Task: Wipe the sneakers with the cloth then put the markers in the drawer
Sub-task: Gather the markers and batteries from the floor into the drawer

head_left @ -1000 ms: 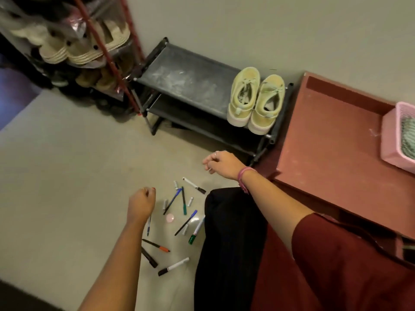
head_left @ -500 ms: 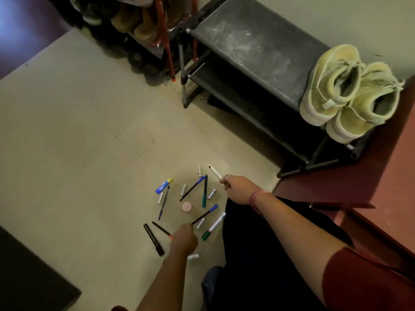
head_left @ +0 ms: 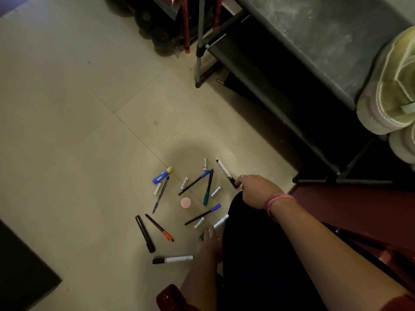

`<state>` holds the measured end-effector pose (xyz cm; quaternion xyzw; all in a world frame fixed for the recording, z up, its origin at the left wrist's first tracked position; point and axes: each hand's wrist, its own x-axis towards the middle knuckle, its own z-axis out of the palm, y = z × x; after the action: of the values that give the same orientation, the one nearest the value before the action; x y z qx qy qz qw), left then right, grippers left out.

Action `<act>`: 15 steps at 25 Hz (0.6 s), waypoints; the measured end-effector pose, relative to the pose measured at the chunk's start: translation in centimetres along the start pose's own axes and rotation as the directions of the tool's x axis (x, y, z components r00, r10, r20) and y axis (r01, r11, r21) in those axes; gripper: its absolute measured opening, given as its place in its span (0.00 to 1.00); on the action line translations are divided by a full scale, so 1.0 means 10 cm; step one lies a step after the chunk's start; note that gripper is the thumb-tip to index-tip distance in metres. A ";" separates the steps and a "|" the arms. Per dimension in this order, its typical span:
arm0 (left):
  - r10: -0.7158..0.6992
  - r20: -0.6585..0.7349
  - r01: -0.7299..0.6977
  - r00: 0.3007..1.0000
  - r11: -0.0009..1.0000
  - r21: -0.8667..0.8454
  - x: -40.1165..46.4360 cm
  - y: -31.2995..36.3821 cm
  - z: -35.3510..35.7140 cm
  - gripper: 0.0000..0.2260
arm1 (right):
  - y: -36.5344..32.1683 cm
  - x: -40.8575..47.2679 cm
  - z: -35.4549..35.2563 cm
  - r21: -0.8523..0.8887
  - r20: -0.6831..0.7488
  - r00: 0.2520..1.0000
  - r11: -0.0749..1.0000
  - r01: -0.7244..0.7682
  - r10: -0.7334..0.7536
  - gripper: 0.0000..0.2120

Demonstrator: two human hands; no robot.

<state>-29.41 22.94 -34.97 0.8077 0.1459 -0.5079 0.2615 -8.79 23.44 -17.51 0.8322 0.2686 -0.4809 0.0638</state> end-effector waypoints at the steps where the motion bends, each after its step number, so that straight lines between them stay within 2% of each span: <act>1: -0.020 0.014 0.020 1.000 1.000 -0.008 0.06 -0.01 0.04 0.21 | -0.02 0.01 -0.01 -0.021 0.003 1.000 1.000 0.002 -0.002 0.24; 7: -0.101 0.045 0.100 0.994 0.995 0.028 0.20 -0.06 0.17 0.26 | -0.05 0.02 -0.03 -0.074 -0.021 1.000 0.997 -0.002 0.000 0.21; 11: -0.052 0.032 0.052 0.998 0.998 -0.022 0.25 -0.08 0.09 0.23 | -0.08 0.03 -0.03 -0.081 -0.019 1.000 0.997 -0.012 0.011 0.21; 13: -0.020 -0.060 0.012 0.998 0.991 -0.130 0.26 -0.10 -0.02 0.20 | -0.08 0.03 -0.03 -0.063 -0.022 1.000 0.998 -0.017 0.015 0.22; 15: -0.014 -0.269 -0.076 0.963 0.944 -0.320 0.24 -0.10 -0.18 0.16 | -0.09 0.01 -0.04 -0.023 -0.031 0.999 1.000 -0.021 0.020 0.22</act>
<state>-27.51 24.68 -36.79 0.8164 0.2495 -0.3585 0.3777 -8.84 24.39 -17.25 0.8414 0.2666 -0.4642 0.0744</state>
